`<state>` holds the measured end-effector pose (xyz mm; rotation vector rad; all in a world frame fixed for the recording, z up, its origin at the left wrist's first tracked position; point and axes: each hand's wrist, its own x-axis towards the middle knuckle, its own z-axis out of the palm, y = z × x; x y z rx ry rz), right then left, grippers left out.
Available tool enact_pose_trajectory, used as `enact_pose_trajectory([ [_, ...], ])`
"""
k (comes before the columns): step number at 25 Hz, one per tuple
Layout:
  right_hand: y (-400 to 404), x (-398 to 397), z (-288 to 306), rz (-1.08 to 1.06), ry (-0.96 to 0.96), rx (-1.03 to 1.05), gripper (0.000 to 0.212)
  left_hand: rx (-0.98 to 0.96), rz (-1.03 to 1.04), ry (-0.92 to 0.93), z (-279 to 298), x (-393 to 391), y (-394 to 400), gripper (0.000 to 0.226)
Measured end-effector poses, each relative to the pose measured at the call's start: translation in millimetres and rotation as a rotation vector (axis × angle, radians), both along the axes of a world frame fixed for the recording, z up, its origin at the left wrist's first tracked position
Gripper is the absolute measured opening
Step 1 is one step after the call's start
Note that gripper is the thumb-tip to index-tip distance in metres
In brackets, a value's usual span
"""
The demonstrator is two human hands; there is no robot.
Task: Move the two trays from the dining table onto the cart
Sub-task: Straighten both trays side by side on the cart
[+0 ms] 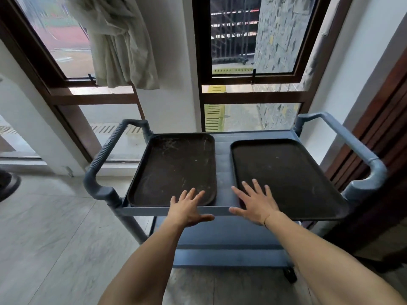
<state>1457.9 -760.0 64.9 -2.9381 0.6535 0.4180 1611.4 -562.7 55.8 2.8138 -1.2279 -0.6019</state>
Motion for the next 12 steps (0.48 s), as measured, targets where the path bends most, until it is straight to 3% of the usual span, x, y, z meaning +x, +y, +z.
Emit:
enact_pose_trajectory([
  [12,-160,-136,-15,-0.072,0.036,-0.024,0.090,-0.010,-0.107,0.067,-10,-108,-151,0.109],
])
